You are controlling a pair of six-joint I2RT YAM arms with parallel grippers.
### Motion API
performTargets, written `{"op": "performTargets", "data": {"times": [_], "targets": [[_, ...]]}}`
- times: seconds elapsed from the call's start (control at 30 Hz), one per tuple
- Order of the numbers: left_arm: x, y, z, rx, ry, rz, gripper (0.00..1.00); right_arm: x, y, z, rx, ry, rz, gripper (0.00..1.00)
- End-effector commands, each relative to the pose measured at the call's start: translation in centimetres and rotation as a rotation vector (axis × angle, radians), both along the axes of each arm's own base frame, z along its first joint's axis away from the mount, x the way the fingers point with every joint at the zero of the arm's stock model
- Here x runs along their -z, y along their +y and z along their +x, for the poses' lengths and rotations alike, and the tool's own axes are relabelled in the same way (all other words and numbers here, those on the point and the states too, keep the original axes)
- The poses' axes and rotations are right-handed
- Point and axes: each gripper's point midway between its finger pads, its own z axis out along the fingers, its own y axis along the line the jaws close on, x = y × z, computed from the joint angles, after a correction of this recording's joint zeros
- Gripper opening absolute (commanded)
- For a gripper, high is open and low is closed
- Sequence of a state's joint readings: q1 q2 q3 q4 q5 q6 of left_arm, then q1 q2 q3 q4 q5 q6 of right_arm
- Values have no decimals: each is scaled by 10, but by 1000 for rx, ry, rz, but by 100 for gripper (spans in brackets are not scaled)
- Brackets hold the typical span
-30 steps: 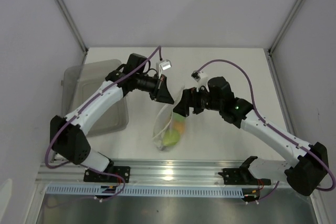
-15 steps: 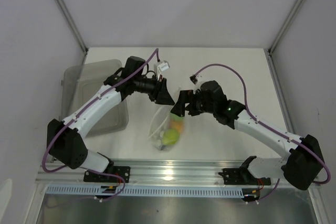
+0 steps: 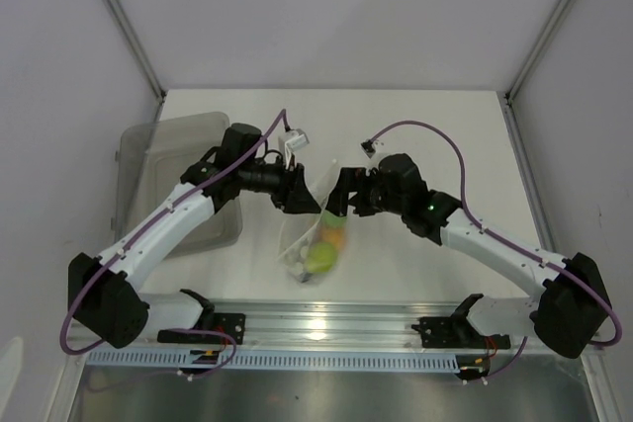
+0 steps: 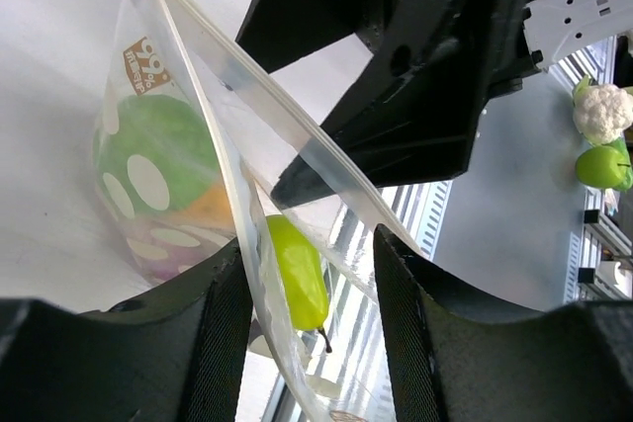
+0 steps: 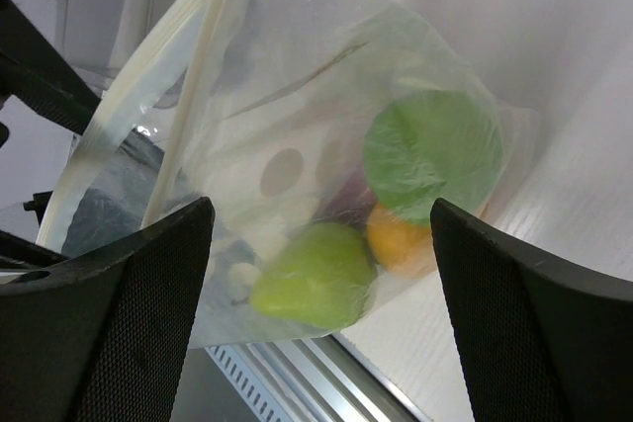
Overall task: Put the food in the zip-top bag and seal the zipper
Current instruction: Zip the zipper food storage bag at the center of the board.
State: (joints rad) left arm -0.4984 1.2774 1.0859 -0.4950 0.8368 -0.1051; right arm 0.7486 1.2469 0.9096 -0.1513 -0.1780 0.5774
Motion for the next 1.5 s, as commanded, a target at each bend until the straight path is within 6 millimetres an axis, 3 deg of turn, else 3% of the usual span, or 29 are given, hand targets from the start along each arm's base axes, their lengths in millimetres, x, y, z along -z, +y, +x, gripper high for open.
{"op": "performTargets", "data": {"times": [0.0,0.17,0.23,0.43,0.8,1.2,1.47], "targets": [[-18,-2,-4,23,-75,-52,53,-6,2,5,21,-27,29,92],[-26,-1,-10,41,-37,-98,53,-4,4,3,4,-17,37,92],[-32,-3,-14,65,-20,-134,59,-3,4,0,-5,-21,38,92],[-31,-9,-30,200,97,-203,59,-3,5,-1,-6,-18,41,92],[-4,11,-5,-30,-28,20,60,-13,5,3,30,-12,59,92],[-12,4,-13,-24,-64,40,60,-20,21,7,54,50,75,91],[-13,7,-18,-17,-55,62,63,-23,21,5,62,45,75,91]]}}
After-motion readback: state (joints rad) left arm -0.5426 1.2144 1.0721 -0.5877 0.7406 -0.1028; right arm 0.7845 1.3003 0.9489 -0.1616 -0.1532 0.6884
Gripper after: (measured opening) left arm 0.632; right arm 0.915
